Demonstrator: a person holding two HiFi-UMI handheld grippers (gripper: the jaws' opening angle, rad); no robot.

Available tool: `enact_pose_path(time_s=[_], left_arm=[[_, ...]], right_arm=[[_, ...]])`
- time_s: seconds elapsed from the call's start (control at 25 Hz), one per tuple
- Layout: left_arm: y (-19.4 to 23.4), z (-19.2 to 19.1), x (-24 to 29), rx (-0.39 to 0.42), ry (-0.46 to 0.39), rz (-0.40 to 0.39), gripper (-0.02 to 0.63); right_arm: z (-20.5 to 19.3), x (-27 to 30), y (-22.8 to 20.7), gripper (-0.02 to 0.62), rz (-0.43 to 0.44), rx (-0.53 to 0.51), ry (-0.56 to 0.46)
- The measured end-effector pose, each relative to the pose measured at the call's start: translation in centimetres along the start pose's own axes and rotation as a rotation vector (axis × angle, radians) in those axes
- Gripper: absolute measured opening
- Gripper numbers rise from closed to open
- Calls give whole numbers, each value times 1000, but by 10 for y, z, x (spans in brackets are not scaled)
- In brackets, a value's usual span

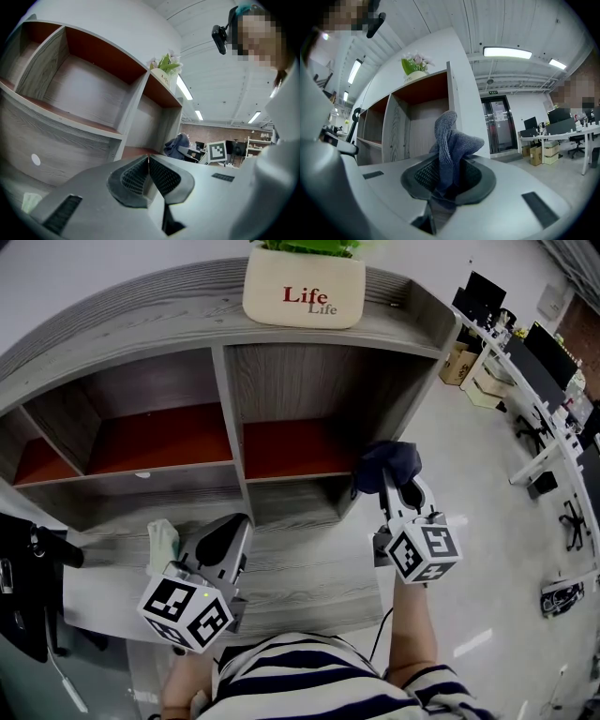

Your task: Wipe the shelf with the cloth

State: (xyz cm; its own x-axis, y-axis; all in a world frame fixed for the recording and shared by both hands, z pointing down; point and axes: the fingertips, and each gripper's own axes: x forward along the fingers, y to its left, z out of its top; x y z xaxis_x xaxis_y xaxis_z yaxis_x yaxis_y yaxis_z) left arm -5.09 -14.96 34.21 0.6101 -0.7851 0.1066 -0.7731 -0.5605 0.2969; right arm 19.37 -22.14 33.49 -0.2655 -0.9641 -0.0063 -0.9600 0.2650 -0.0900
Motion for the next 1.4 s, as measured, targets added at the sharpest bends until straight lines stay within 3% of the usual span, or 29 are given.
enact_pose_path(time_s=[0.2, 0.44, 1.0, 1.2, 1.4], left_arm=[[0, -2, -2, -2, -1, 4, 23], [12, -2, -12, -20, -16, 45, 23], [45, -4, -49, -52, -39, 185, 23], [52, -3, -55, -58, -42, 211, 23], [54, -4, -55, -58, -36, 212, 23]], right_arm=[[8, -4, 28, 81, 73, -20, -5], [12, -1, 91, 81, 249, -75, -18], [-17, 18, 218, 80, 570, -98, 42], [-27, 27, 241, 80, 609, -132, 54], [-45, 41, 239, 81, 565, -189, 94]])
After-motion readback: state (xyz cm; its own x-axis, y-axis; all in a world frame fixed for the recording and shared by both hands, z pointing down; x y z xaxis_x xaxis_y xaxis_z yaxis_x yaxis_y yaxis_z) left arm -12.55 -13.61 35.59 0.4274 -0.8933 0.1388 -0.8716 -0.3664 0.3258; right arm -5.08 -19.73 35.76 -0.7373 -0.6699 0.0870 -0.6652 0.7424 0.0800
